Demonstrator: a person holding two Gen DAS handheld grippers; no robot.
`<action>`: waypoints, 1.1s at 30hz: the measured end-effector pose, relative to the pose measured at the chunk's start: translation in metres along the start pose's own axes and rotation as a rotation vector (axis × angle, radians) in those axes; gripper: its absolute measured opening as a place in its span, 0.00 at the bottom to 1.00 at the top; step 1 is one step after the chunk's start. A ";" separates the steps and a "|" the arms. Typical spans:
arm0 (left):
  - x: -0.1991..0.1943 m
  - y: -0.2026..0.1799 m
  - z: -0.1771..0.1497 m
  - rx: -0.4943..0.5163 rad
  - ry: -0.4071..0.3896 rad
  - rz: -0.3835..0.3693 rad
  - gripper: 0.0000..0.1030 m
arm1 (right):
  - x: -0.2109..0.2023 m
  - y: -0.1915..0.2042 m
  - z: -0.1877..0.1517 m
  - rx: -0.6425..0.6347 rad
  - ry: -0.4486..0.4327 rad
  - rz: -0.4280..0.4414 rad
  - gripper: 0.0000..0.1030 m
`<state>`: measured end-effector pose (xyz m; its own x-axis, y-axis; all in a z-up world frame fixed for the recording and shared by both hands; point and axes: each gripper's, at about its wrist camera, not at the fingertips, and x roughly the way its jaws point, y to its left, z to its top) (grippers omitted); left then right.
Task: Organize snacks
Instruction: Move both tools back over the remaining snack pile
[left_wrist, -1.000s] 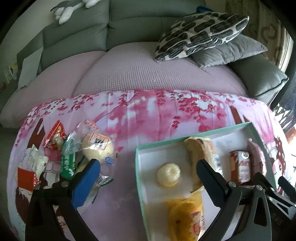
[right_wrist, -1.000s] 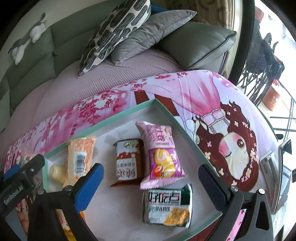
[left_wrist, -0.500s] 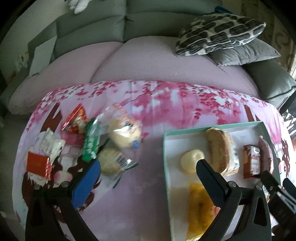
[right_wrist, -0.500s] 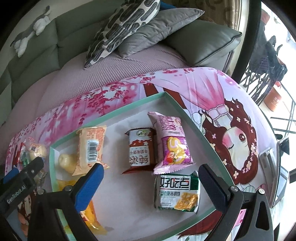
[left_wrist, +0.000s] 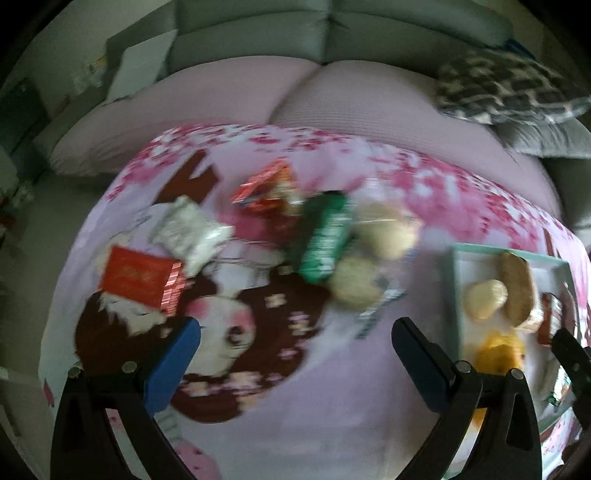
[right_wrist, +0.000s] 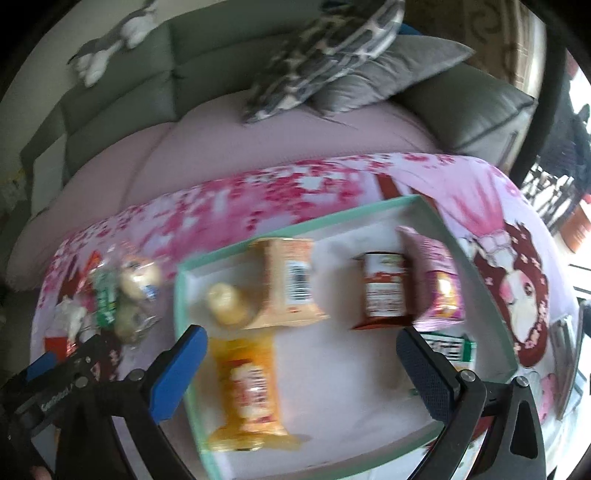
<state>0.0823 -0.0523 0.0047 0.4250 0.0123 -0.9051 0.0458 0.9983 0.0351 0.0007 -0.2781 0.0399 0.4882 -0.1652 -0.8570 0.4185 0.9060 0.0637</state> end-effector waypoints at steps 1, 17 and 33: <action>0.000 0.012 -0.001 -0.024 0.002 0.002 1.00 | -0.001 0.006 -0.001 -0.012 -0.001 0.012 1.00; 0.001 0.084 -0.001 -0.135 -0.047 0.001 1.00 | 0.009 0.059 -0.017 -0.122 0.037 0.069 1.00; 0.018 0.110 0.019 -0.180 -0.134 -0.104 1.00 | 0.013 0.083 -0.021 -0.141 -0.004 0.135 1.00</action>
<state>0.1120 0.0568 0.0000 0.5431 -0.0862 -0.8352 -0.0609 0.9880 -0.1416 0.0259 -0.1970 0.0238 0.5354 -0.0398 -0.8437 0.2375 0.9657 0.1051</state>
